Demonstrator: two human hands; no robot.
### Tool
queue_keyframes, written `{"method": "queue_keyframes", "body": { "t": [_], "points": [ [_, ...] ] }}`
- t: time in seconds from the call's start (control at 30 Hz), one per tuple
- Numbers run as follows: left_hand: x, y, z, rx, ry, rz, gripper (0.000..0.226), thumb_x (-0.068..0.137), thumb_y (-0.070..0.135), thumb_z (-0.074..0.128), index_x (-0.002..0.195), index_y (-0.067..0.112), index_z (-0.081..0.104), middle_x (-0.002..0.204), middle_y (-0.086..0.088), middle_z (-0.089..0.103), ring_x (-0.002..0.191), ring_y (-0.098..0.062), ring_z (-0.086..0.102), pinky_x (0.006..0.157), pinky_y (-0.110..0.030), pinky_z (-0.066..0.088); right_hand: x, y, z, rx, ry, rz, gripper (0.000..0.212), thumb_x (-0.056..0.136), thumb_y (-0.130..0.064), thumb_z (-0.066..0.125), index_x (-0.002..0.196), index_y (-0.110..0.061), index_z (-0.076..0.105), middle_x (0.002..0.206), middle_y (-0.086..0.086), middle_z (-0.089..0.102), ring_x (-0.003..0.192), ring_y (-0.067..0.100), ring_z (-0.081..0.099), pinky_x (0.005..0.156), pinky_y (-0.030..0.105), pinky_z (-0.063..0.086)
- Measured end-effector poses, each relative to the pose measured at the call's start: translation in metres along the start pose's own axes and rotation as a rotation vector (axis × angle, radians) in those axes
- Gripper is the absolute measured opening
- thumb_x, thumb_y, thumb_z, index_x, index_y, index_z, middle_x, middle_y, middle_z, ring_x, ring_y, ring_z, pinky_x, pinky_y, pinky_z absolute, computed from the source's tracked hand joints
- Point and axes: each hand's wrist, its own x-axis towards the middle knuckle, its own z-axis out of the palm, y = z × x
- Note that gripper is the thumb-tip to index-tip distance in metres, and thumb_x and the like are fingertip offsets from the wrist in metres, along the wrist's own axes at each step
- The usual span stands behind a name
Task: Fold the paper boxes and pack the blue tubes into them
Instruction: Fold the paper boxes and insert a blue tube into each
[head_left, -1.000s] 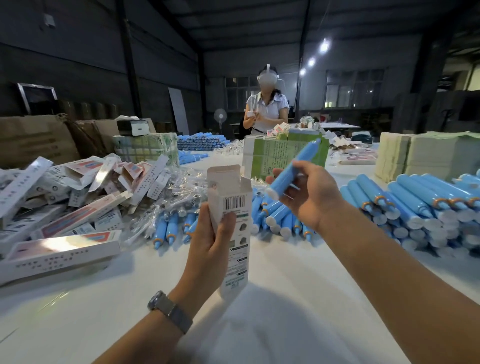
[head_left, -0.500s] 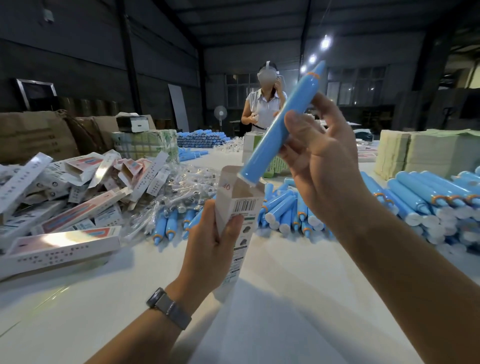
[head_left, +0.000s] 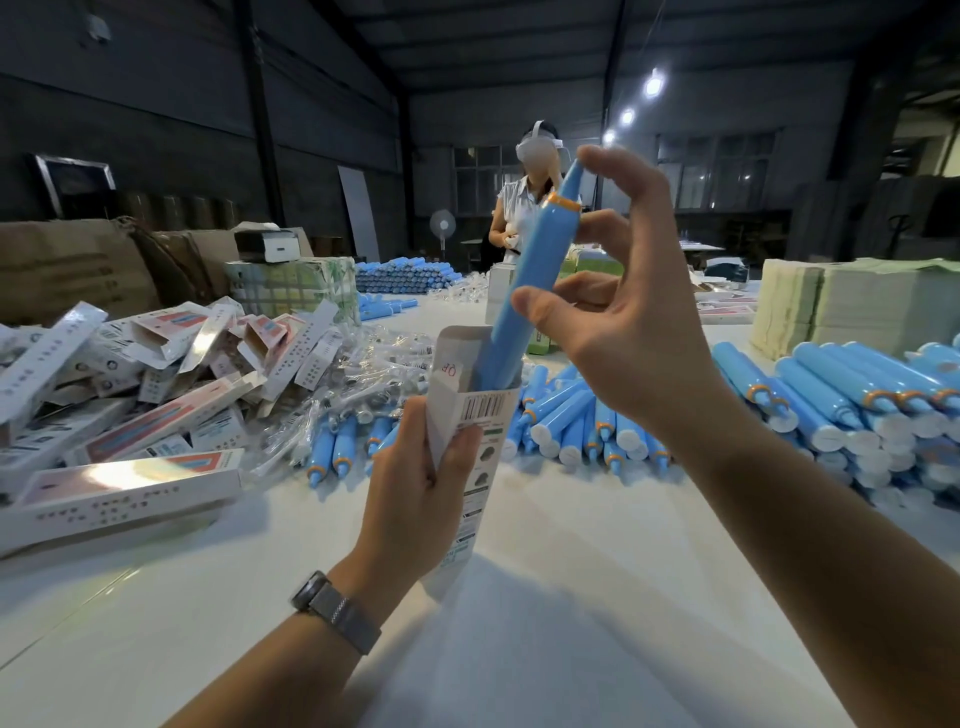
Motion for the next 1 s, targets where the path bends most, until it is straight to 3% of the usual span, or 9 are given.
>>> {"method": "queue_keyframes", "body": {
  "t": [0.2, 0.27, 0.43, 0.5, 0.63, 0.77, 0.9, 0.93, 1.0],
  "points": [
    [0.002, -0.002, 0.0, 0.006, 0.026, 0.015, 0.025, 0.086, 0.061, 0.045, 0.096, 0.038, 0.046, 0.093, 0.022, 0.067, 0.075, -0.011, 0.066, 0.062, -0.046, 0.055, -0.013, 0.021, 0.009, -0.213, -0.191, 0.041, 0.07, 0.073, -0.018, 0.085, 0.126, -0.028, 0.04, 0.099, -0.006, 0.063, 0.085, 0.009, 0.065, 0.063, 0.032, 0.057],
    [0.003, -0.003, -0.002, 0.015, 0.052, 0.011, 0.022, 0.085, 0.061, 0.045, 0.094, 0.041, 0.045, 0.088, 0.021, 0.067, 0.072, -0.011, 0.066, 0.06, -0.047, 0.053, -0.021, 0.03, 0.016, -0.271, -0.215, 0.048, 0.057, 0.077, -0.023, 0.083, 0.122, -0.021, 0.048, 0.1, -0.008, 0.063, 0.087, 0.007, 0.063, 0.066, 0.029, 0.055],
    [0.004, -0.004, -0.002, 0.023, 0.085, 0.005, 0.032, 0.085, 0.063, 0.045, 0.094, 0.032, 0.046, 0.091, 0.017, 0.066, 0.071, -0.013, 0.066, 0.06, -0.048, 0.054, -0.026, 0.039, 0.023, -0.291, -0.171, 0.033, 0.028, 0.09, -0.029, 0.07, 0.115, -0.022, 0.06, 0.101, -0.011, 0.063, 0.092, 0.007, 0.061, 0.066, 0.027, 0.054],
    [0.005, -0.004, -0.002, 0.026, 0.089, 0.022, 0.032, 0.085, 0.061, 0.046, 0.091, 0.03, 0.047, 0.093, 0.019, 0.066, 0.071, -0.011, 0.065, 0.06, -0.042, 0.053, -0.028, 0.04, 0.024, -0.321, -0.206, -0.003, 0.019, 0.094, -0.03, 0.064, 0.109, -0.019, 0.065, 0.104, -0.009, 0.062, 0.094, 0.009, 0.06, 0.069, 0.031, 0.054],
    [0.006, -0.008, -0.004, 0.03, 0.121, 0.042, 0.023, 0.085, 0.059, 0.047, 0.089, 0.036, 0.045, 0.083, 0.025, 0.066, 0.071, -0.006, 0.062, 0.055, -0.025, 0.047, -0.034, 0.044, 0.03, -0.334, -0.325, 0.031, 0.023, 0.096, -0.034, 0.06, 0.107, -0.016, 0.07, 0.108, -0.005, 0.059, 0.1, 0.015, 0.059, 0.077, 0.043, 0.052],
    [0.007, -0.015, -0.006, 0.118, 0.15, 0.03, 0.023, 0.084, 0.062, 0.044, 0.09, 0.04, 0.037, 0.072, 0.012, 0.062, 0.066, -0.015, 0.061, 0.056, -0.04, 0.05, -0.032, 0.045, 0.034, -0.24, -0.274, 0.036, 0.016, 0.095, -0.031, 0.061, 0.104, -0.021, 0.07, 0.108, -0.008, 0.058, 0.097, 0.011, 0.059, 0.075, 0.033, 0.052],
    [0.015, -0.026, -0.016, 0.115, 0.25, -0.034, 0.025, 0.086, 0.063, 0.043, 0.094, 0.042, 0.03, 0.099, 0.003, 0.062, 0.083, -0.031, 0.063, 0.066, -0.051, 0.055, -0.023, 0.06, 0.054, -0.094, -0.045, 0.161, 0.017, 0.089, -0.023, 0.061, 0.101, -0.035, 0.063, 0.09, -0.013, 0.062, 0.079, 0.002, 0.059, 0.065, 0.013, 0.047],
    [0.017, -0.029, -0.019, 0.11, 0.284, -0.054, 0.025, 0.087, 0.062, 0.043, 0.096, 0.043, 0.03, 0.103, 0.003, 0.06, 0.086, -0.029, 0.062, 0.069, -0.051, 0.055, -0.02, 0.071, 0.064, -0.111, -0.04, 0.209, 0.018, 0.088, -0.019, 0.061, 0.1, -0.033, 0.063, 0.086, -0.012, 0.062, 0.074, 0.001, 0.058, 0.066, 0.012, 0.046],
    [0.019, -0.035, -0.025, 0.11, 0.359, -0.081, 0.025, 0.092, 0.057, 0.047, 0.102, 0.04, 0.031, 0.102, 0.004, 0.058, 0.083, -0.023, 0.06, 0.067, -0.046, 0.053, -0.012, 0.095, 0.088, -0.228, -0.188, 0.316, 0.023, 0.089, -0.012, 0.06, 0.106, -0.026, 0.065, 0.088, -0.007, 0.062, 0.075, 0.004, 0.058, 0.073, 0.023, 0.051]
  ]
}}
